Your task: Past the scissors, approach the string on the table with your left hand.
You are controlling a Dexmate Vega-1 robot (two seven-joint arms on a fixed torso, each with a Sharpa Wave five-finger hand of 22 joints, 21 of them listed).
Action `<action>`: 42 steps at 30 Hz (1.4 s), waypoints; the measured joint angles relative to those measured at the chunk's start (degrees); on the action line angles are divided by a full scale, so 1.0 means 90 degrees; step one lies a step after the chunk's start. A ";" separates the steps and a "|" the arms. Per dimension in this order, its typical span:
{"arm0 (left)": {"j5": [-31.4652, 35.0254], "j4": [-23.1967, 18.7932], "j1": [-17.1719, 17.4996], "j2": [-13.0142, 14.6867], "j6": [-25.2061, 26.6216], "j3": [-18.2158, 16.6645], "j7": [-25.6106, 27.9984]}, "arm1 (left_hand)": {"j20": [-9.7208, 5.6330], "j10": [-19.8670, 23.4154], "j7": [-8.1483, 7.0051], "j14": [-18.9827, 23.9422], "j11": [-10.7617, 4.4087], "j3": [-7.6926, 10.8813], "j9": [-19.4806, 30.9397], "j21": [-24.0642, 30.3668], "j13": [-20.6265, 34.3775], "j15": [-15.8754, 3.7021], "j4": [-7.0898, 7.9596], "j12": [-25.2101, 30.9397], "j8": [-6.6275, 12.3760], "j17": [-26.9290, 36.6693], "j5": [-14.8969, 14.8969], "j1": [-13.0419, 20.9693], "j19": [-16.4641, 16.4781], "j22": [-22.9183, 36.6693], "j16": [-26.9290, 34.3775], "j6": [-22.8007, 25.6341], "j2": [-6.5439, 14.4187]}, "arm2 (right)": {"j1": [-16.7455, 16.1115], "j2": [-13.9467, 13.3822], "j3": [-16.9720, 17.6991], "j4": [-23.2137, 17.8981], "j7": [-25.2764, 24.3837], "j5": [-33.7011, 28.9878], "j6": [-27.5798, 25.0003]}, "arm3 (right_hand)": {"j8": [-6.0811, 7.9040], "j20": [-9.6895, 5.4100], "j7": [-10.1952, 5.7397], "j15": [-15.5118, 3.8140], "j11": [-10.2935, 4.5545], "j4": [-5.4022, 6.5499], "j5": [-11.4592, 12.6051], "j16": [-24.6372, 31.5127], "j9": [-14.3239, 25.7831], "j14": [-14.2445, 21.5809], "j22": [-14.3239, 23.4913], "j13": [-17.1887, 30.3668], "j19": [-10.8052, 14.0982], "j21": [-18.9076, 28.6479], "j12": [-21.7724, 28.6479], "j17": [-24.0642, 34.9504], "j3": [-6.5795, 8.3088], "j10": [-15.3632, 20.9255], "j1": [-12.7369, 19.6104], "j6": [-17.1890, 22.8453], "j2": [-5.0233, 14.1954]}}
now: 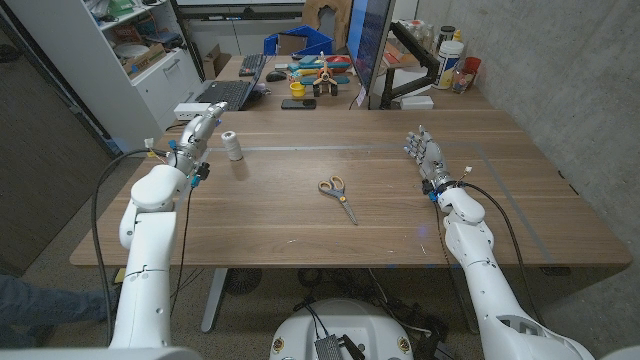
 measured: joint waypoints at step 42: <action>0.0982 -0.0120 -0.0211 0.0529 0.0415 0.0034 0.0075 | 0.0058 0.0067 -0.0014 0.0101 -0.0068 0.0000 0.0033 -0.0076 0.0000 -0.0037 -0.0052 0.0000 0.0000 0.0000 -0.0043 0.0084 0.0011 0.0000 0.0000 0.0145 0.0033 | 0.0092 0.0084 0.0025 0.0122 -0.0128 -0.0044 0.0047 | 0.0000 -0.0036 0.0000 0.0000 0.0000 -0.0052 0.0000 -0.0024 -0.0002 -0.0001 -0.0001 0.0000 0.0034 -0.0118 0.0000 0.0000 0.0000 0.0069 0.0000 0.0000 0.0000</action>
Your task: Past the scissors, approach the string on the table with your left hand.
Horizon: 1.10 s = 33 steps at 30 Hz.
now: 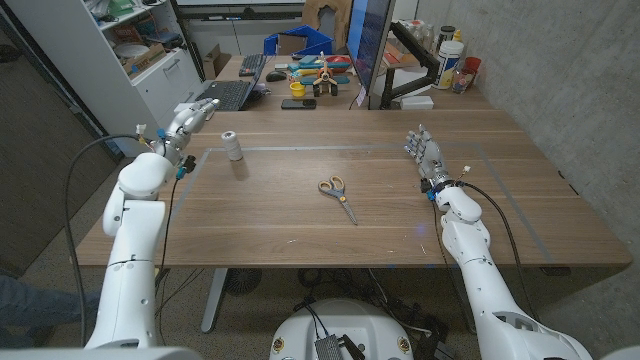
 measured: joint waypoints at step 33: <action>0.0903 0.0187 -0.0225 0.0463 0.0331 0.0224 0.0096 | 0.0022 0.0050 -0.0035 0.0034 -0.0050 0.0000 -0.0001 -0.0044 0.0000 -0.0034 0.0001 0.0000 0.0000 0.0000 0.0000 0.0059 -0.0023 0.0032 0.0000 0.0033 -0.0008 | 0.0194 -0.0002 -0.0020 0.0290 -0.0031 -0.0086 0.0047 | 0.0000 0.0001 -0.0034 -0.0011 0.0003 0.0000 0.0000 0.0002 -0.0001 0.0058 0.0000 0.0000 -0.0002 -0.0049 0.0000 0.0000 0.0000 0.0046 0.0000 0.0034 0.0000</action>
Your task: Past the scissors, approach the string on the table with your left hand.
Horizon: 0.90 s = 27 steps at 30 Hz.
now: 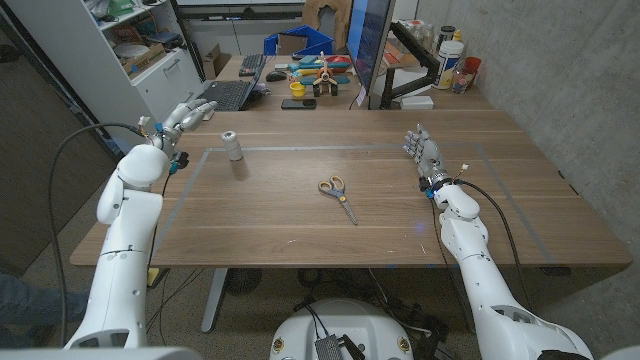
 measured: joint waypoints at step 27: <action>0.0411 0.0374 -0.0406 0.0188 0.0346 0.0384 0.0063 | 0.0067 0.0076 -0.0023 0.0084 -0.0006 0.0000 -0.0001 -0.0048 0.0014 0.0017 0.0000 0.0000 0.0025 0.0014 0.0000 0.0021 -0.0001 -0.0001 0.0000 0.0092 0.0021 | -0.0096 -0.0021 0.0040 -0.0150 -0.0002 0.0024 0.0031 | 0.0000 0.0010 0.0024 -0.0006 -0.0013 -0.0018 0.0000 0.0000 0.0000 0.0005 0.0000 0.0000 0.0082 -0.0112 -0.0049 0.0000 -0.0018 0.0056 0.0000 0.0023 0.0000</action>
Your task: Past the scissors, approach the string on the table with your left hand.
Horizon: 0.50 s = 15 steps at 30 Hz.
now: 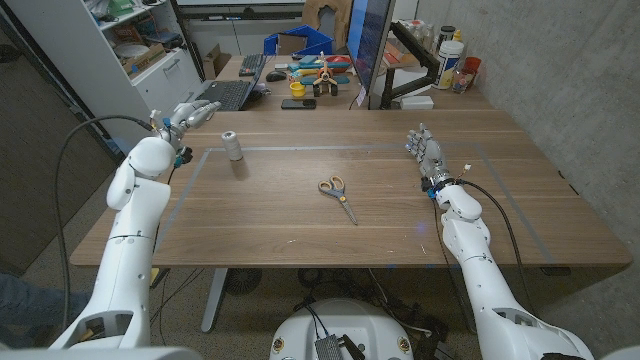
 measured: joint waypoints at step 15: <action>0.0374 -0.0014 -0.0049 0.0134 0.0108 0.0212 0.0055 | -0.0001 0.0000 -0.0022 0.0008 0.0000 0.0000 0.0000 -0.0024 -0.0001 -0.0008 -0.0056 0.0000 0.0000 0.0000 0.0000 0.0037 0.0000 -0.0001 0.0000 0.0022 -0.0013 | -0.0011 -0.0014 0.0006 0.0029 0.0030 0.0022 0.0026 | 0.0000 0.0001 -0.0036 -0.0029 0.0000 0.0000 0.0000 0.0000 0.0000 0.0028 0.0000 0.0000 -0.0001 -0.0024 0.0000 0.0000 0.0000 0.0000 -0.0035 0.0036 0.0035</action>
